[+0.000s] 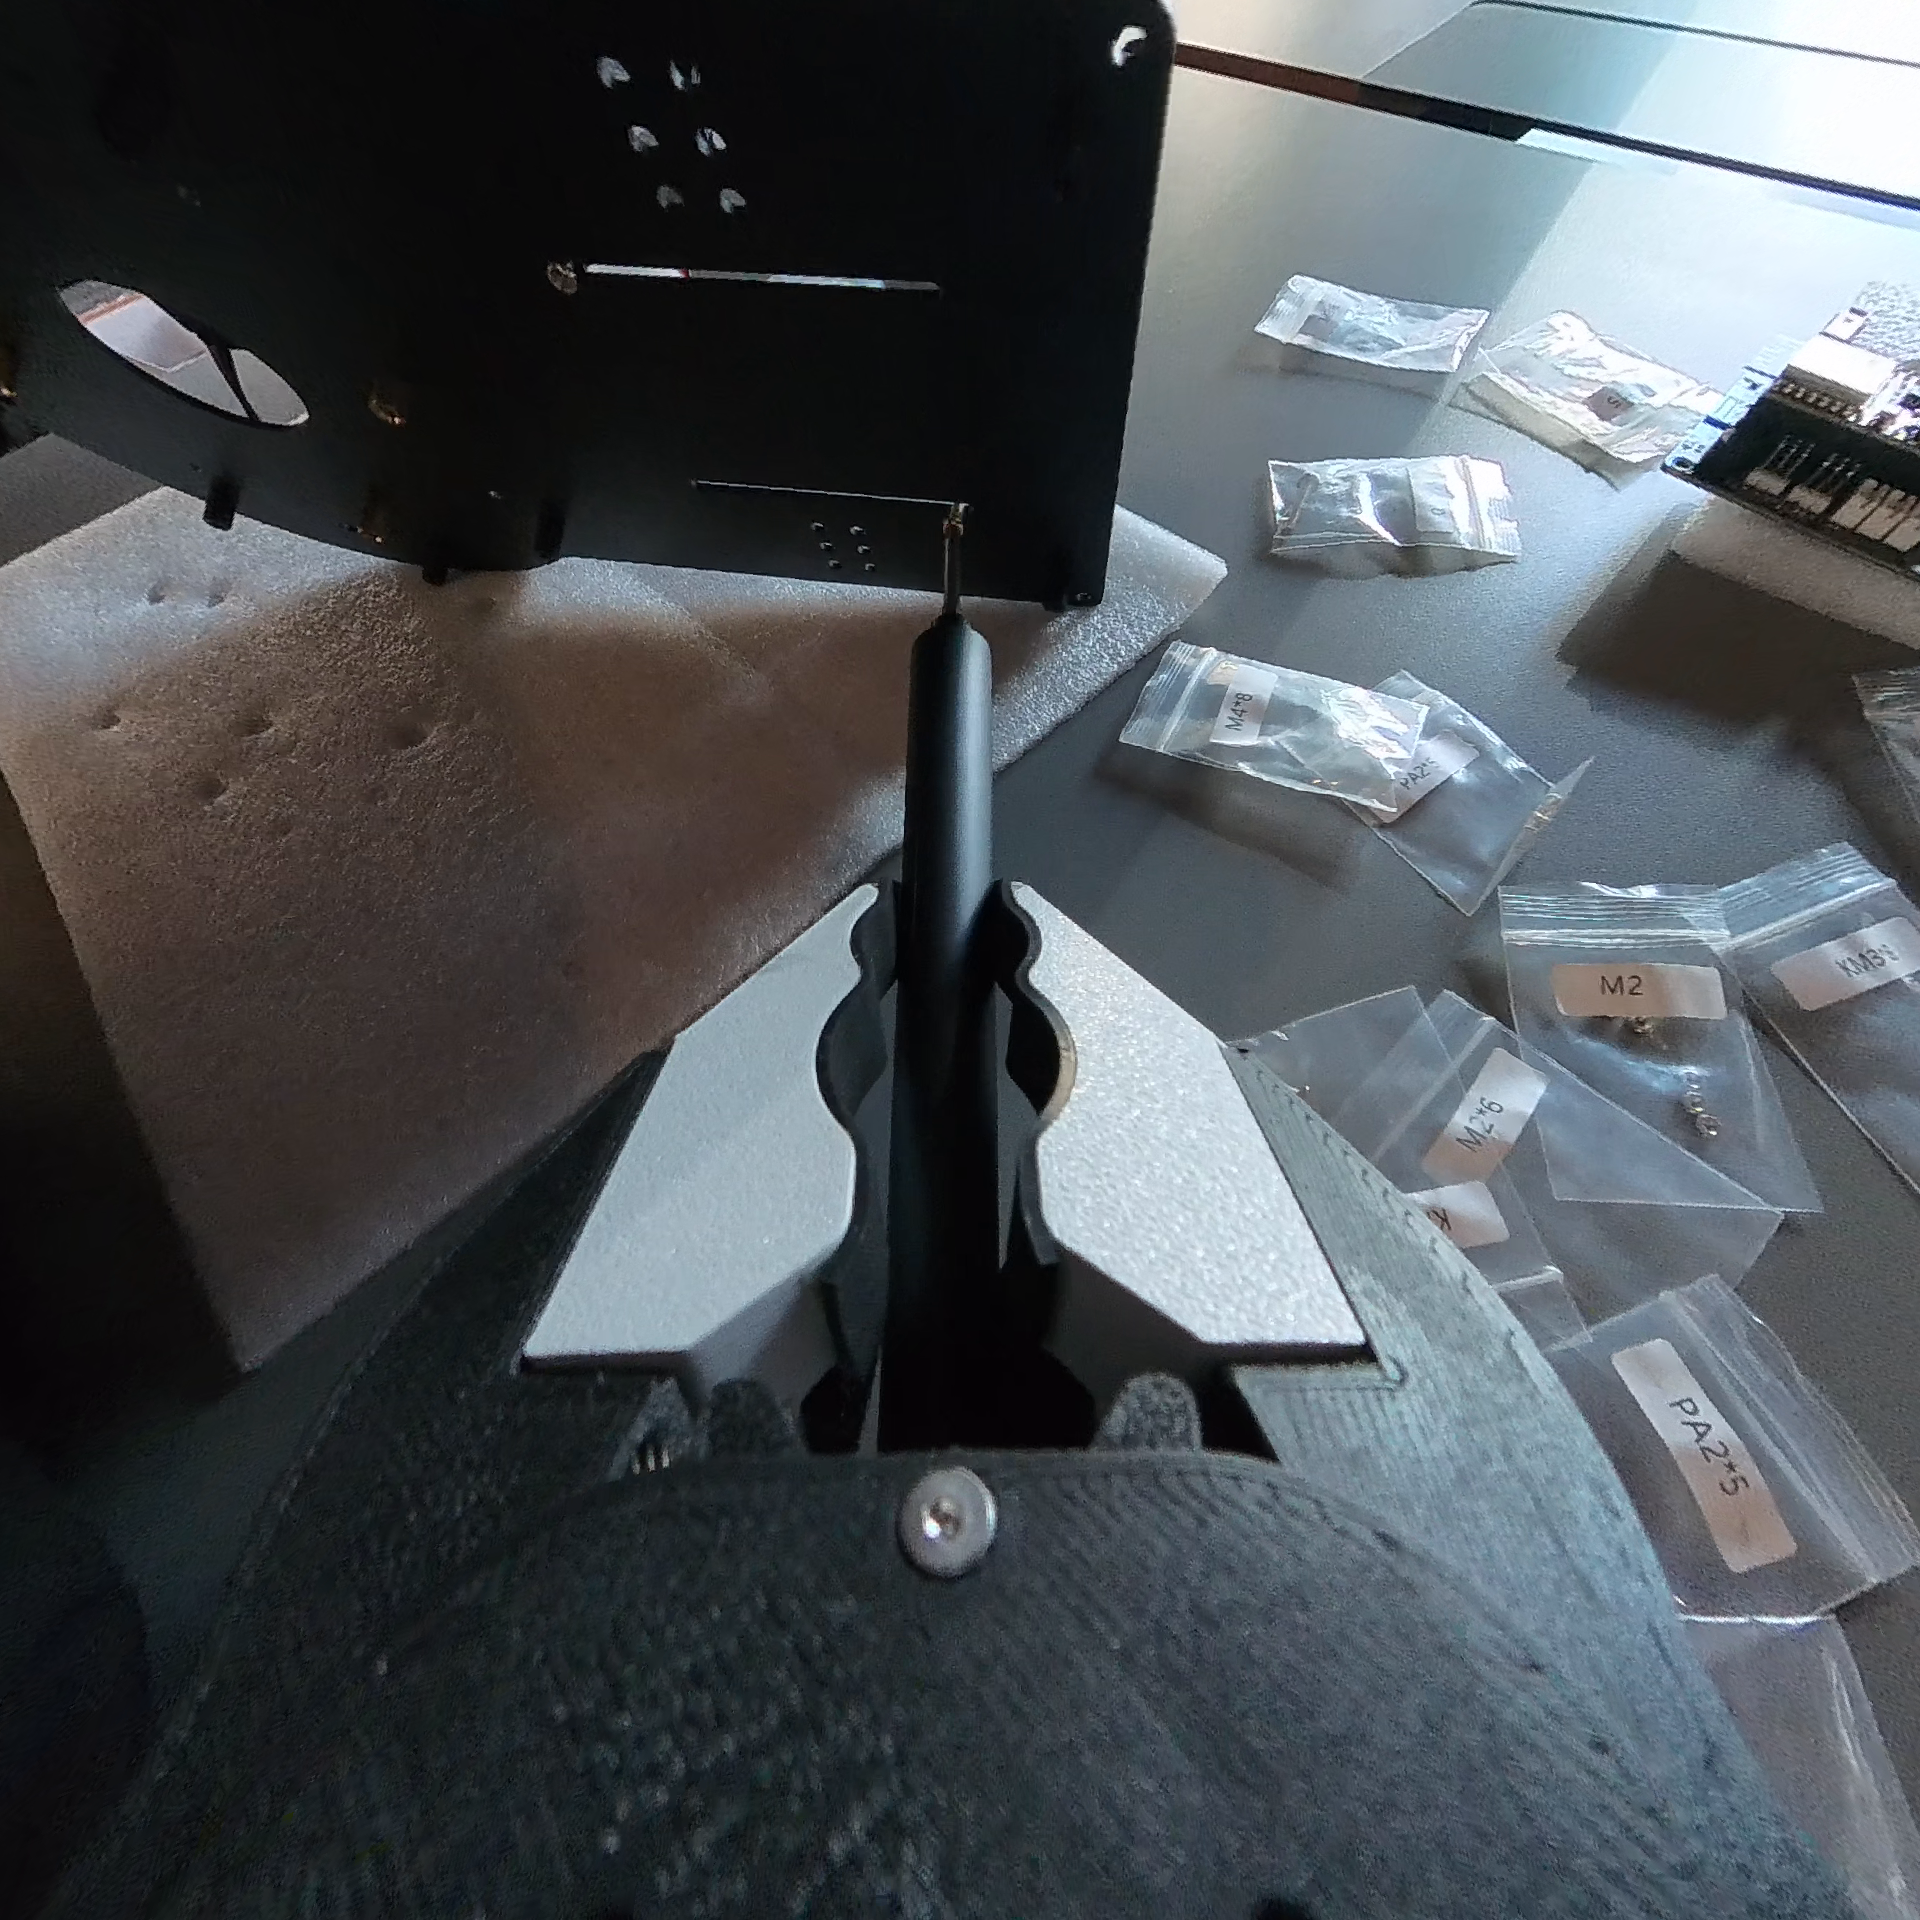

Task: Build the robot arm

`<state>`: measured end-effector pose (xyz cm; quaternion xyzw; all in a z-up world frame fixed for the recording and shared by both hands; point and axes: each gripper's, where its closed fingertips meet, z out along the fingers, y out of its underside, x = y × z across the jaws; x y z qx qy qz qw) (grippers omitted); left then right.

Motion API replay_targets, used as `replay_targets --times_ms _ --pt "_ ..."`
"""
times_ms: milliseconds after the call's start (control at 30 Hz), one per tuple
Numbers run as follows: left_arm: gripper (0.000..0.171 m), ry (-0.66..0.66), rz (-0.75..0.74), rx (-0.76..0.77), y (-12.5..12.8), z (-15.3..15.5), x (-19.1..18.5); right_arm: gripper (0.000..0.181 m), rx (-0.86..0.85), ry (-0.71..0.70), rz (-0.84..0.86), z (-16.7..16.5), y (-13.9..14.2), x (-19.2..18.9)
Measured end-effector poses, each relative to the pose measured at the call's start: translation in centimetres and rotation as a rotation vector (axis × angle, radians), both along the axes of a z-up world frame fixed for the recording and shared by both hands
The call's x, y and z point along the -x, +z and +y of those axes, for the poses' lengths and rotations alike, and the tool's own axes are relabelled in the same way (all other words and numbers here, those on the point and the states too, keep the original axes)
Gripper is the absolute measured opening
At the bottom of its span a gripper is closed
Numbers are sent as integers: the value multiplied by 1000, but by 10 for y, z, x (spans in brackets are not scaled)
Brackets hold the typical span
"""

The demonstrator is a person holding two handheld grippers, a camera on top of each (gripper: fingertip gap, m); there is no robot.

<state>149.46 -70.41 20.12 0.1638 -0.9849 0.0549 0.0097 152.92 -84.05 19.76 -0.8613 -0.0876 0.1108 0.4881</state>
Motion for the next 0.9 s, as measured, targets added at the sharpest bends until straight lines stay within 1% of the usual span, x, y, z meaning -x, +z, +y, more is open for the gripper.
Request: replay_targets --times_ms 467,767,900 --pt "3 14 7 -10 0 4 3 17 2 0 8 3 0 0" --pt "3 21 4 -15 0 6 2 17 33 0 118 4 -1 3" --pt "3 46 1 23 2 1 0 17 27 -10 123 4 0 3"
